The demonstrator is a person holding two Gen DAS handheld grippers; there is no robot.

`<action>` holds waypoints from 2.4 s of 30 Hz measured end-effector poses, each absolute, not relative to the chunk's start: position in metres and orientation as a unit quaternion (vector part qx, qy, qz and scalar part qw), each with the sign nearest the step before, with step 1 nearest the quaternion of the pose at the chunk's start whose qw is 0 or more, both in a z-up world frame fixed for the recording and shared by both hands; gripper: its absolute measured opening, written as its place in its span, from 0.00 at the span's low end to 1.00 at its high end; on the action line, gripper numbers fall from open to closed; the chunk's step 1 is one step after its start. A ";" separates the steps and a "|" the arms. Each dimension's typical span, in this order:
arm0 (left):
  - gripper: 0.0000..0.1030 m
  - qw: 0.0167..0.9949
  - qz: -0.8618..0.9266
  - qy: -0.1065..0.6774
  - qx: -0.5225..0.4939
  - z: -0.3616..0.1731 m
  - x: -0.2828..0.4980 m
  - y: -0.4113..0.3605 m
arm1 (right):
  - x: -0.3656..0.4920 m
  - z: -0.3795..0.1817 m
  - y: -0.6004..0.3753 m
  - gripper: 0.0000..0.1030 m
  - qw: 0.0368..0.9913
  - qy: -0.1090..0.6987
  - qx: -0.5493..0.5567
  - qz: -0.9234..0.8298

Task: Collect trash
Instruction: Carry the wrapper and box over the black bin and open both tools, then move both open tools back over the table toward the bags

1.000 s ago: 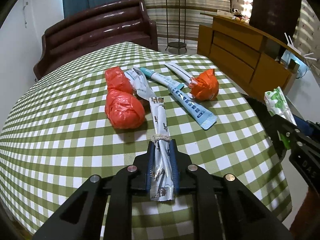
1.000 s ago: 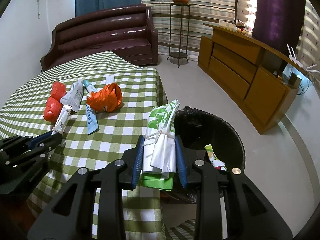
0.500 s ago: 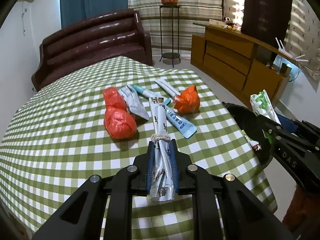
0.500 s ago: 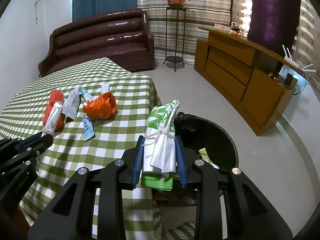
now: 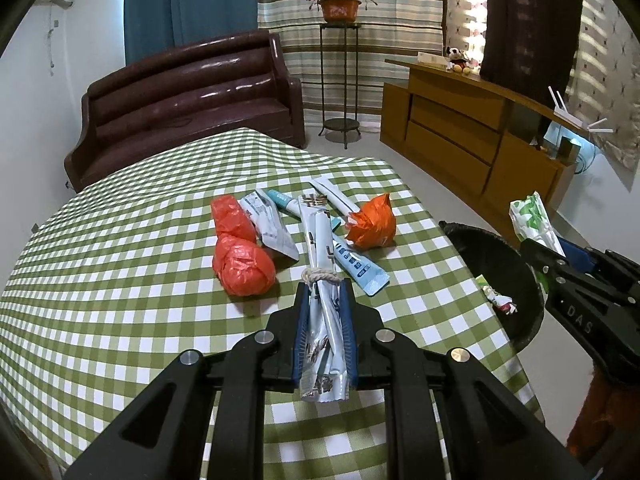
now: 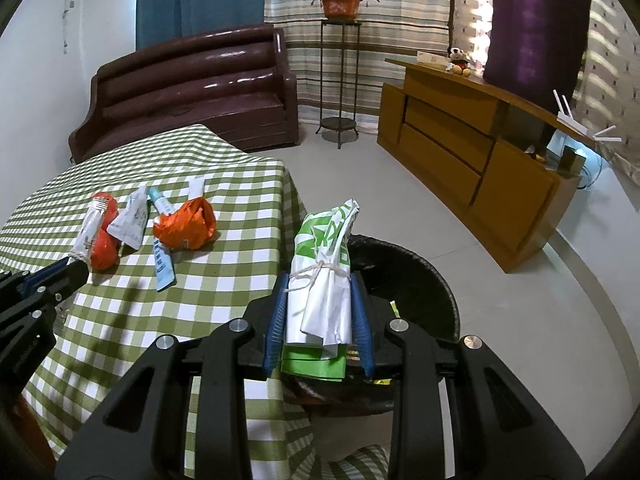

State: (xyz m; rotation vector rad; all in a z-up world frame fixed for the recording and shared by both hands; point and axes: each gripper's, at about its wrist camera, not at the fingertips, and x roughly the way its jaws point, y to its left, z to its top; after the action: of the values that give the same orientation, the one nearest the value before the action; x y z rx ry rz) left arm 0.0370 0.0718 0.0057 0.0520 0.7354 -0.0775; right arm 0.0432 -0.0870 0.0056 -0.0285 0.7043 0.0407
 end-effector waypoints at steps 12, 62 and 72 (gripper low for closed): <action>0.16 0.933 -0.088 0.347 0.039 0.011 0.055 0.033 | 0.048 0.009 -0.113 0.29 0.940 0.342 -0.008 -0.011; 0.48 0.907 -0.150 0.381 0.096 -0.029 0.124 -0.066 | 0.088 -0.016 -0.182 0.43 0.932 0.352 0.052 -0.067; 0.53 0.911 -0.145 0.377 0.083 -0.022 0.117 -0.057 | 0.087 -0.015 -0.182 0.52 0.933 0.350 0.058 -0.066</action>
State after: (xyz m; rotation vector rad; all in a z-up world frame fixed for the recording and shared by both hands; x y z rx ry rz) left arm 0.1174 -0.0572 -0.0216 0.1705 0.7775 -0.2995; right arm 0.0867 -0.1822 -0.0150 0.1187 0.7156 -0.1340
